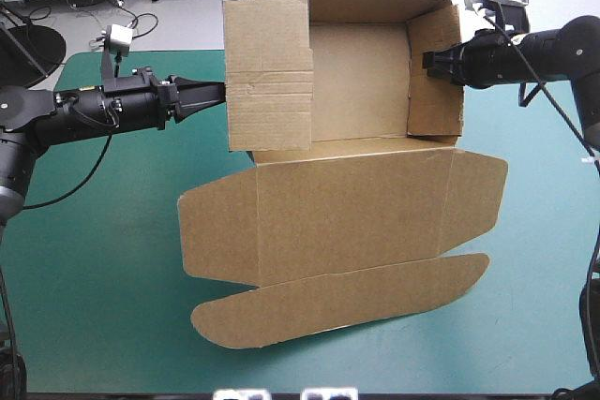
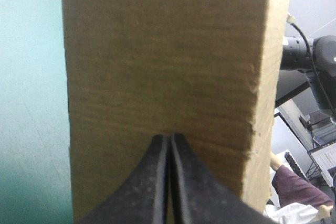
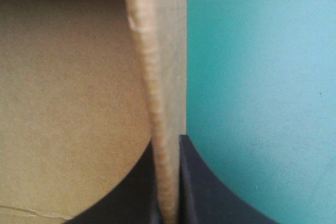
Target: Fold the box
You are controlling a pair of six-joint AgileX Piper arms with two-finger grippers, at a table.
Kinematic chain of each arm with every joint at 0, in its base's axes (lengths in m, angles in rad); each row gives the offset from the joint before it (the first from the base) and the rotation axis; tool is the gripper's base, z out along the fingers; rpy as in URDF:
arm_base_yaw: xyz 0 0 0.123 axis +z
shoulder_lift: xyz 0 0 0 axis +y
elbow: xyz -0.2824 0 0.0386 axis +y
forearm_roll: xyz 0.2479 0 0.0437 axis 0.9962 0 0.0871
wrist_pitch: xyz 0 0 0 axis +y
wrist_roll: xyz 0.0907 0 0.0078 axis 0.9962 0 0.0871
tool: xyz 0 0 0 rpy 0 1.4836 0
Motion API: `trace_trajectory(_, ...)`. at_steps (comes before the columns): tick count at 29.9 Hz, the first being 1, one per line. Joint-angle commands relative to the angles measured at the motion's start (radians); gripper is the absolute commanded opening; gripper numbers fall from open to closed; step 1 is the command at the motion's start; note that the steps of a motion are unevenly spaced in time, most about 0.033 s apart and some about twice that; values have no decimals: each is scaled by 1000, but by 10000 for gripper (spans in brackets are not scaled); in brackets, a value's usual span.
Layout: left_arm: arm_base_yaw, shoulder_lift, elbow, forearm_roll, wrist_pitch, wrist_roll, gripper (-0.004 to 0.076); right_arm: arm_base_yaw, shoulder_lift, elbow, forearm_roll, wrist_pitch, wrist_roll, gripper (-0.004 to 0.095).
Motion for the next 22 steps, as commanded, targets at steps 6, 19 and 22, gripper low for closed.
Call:
trace_trajectory(6, -23, -34, -31, -70, 71, 59, 100, 2, -14, -31, 67, -60, 24, -16)
trace_trajectory(19, -43, -34, -31, -73, 71, 104, 368, 104, -8, -31, -2, -128, 37, -16)
trace_trajectory(22, -43, -34, -31, -40, 64, 102, 368, 120, -8, -31, -13, -135, 43, -16)
